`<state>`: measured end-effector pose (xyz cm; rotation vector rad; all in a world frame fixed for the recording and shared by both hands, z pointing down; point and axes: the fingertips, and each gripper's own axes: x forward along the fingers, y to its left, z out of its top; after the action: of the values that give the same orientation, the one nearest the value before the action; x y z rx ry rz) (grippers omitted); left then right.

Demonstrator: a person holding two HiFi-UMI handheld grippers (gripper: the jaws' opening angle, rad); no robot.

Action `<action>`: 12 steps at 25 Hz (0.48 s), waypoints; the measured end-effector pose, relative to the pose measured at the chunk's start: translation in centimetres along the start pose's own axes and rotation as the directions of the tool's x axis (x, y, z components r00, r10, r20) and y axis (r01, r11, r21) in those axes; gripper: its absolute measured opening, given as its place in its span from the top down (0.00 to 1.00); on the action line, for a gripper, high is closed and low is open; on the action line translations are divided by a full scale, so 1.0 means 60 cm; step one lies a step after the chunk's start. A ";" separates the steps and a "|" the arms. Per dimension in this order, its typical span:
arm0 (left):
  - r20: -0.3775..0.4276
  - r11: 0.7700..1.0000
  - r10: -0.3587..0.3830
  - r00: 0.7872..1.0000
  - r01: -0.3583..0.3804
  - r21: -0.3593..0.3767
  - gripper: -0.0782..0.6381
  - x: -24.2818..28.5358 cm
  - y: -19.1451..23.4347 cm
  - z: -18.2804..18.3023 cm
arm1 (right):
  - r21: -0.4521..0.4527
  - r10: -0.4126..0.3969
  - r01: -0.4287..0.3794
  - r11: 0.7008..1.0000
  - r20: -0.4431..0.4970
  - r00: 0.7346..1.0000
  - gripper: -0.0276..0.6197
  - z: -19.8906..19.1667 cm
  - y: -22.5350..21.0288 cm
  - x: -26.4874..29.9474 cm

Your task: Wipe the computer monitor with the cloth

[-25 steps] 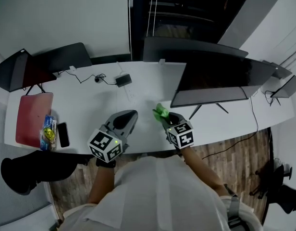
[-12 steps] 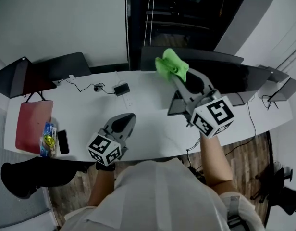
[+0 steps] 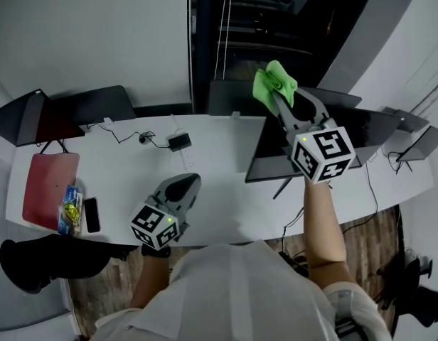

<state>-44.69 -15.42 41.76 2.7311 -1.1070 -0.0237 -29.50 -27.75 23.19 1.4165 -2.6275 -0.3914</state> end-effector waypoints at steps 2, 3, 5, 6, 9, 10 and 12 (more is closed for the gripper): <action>0.004 1.000 -0.005 1.000 0.005 0.002 0.86 0.011 -0.008 0.004 | -0.013 0.011 -0.011 1.000 -0.014 1.000 0.85 -0.005 -0.008 -0.001; 0.008 1.000 -0.008 1.000 0.008 0.003 0.86 0.018 -0.013 0.007 | -0.013 0.021 -0.021 1.000 -0.019 1.000 0.85 -0.007 -0.011 -0.002; 0.014 1.000 -0.015 1.000 0.015 0.008 0.86 0.033 -0.025 0.014 | -0.017 0.032 -0.033 0.999 -0.022 0.999 0.85 -0.010 -0.019 -0.004; 0.016 1.000 -0.016 1.000 0.016 0.012 0.86 0.041 -0.030 0.016 | -0.025 0.032 -0.032 0.999 -0.023 0.999 0.85 -0.012 -0.024 -0.007; 0.020 1.000 -0.005 1.000 0.005 0.014 0.86 0.062 -0.045 0.017 | -0.069 0.028 -0.030 0.997 -0.029 0.999 0.85 -0.018 -0.040 -0.017; 0.020 1.000 0.000 1.000 0.000 0.012 0.86 0.068 -0.050 0.015 | -0.084 0.030 -0.033 0.996 -0.031 0.999 0.85 -0.021 -0.045 -0.020; 0.014 1.000 0.006 1.000 -0.006 0.004 0.86 0.082 -0.062 0.011 | -0.106 0.035 -0.039 0.994 -0.040 0.999 0.85 -0.027 -0.058 -0.026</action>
<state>-38.62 -16.33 40.73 2.7358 -1.1201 -0.0399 -25.48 -28.52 23.75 1.3267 -2.5575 -0.4876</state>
